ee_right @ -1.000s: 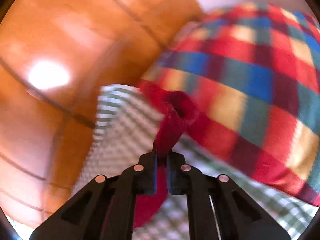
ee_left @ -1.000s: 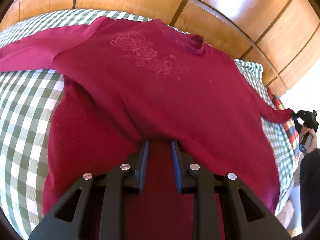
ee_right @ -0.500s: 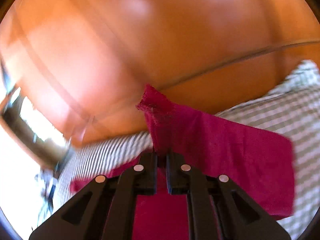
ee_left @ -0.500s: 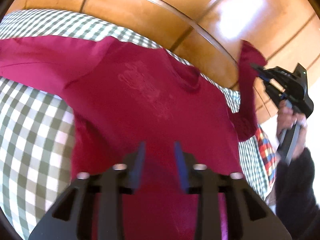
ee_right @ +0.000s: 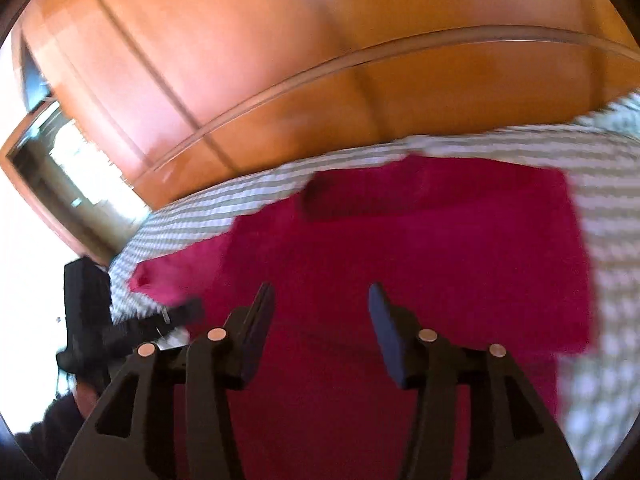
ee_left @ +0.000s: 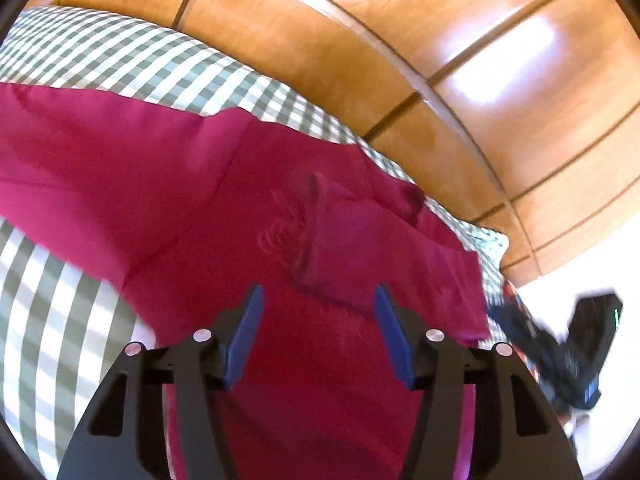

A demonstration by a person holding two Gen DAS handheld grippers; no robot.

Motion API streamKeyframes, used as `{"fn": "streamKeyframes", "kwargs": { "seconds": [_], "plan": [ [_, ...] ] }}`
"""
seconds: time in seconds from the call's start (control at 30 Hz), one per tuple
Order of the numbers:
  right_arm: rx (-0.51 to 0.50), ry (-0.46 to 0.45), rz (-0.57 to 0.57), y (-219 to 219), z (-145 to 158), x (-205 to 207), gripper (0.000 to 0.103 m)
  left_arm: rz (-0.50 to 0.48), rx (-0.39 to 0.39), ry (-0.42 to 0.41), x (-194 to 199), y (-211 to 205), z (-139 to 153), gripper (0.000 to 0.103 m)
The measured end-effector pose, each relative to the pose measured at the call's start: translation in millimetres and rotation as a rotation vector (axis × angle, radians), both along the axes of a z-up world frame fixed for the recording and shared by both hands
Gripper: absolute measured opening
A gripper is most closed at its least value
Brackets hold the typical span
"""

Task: Fold small clothes

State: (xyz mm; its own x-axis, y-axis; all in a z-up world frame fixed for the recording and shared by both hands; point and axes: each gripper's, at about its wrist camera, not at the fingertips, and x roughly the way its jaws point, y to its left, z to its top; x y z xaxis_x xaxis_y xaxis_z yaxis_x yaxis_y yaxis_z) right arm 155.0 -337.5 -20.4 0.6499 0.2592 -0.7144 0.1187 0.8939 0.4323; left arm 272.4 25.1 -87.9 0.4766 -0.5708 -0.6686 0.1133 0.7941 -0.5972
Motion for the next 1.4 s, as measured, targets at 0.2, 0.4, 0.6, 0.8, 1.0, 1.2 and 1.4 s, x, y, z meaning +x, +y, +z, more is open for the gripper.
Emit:
{"fn": "streamKeyframes", "kwargs": {
  "seconds": [0.2, 0.4, 0.6, 0.8, 1.0, 1.2, 1.4],
  "plan": [
    [-0.082, 0.107, -0.249, -80, -23, -80, 0.059, 0.029, 0.041, -0.008, 31, -19, -5, 0.056],
    [-0.105, 0.167, -0.306, -89, -57, -54, 0.057, 0.014, 0.158, 0.025, 59, -50, -13, 0.009],
    [-0.042, 0.086, -0.398, -98, -47, -33, 0.045, 0.053, 0.086, -0.099, 47, -31, 34, 0.005],
    [-0.143, 0.131, -0.338, -76, -59, -26, 0.044, 0.118, 0.132, -0.064, 46, 6, 24, 0.005],
    [-0.139, 0.174, -0.378, -87, -70, -32, 0.042, 0.097, 0.28, 0.01, 49, -13, -20, 0.005],
    [-0.323, 0.168, -0.275, -69, -41, -54, 0.057, 0.1, 0.266, -0.037, 45, -13, -5, 0.006],
    [-0.421, 0.01, -0.128, -13, -2, -41, 0.07, 0.138, 0.199, -0.013, 41, 5, -6, 0.006]
  ]
}}
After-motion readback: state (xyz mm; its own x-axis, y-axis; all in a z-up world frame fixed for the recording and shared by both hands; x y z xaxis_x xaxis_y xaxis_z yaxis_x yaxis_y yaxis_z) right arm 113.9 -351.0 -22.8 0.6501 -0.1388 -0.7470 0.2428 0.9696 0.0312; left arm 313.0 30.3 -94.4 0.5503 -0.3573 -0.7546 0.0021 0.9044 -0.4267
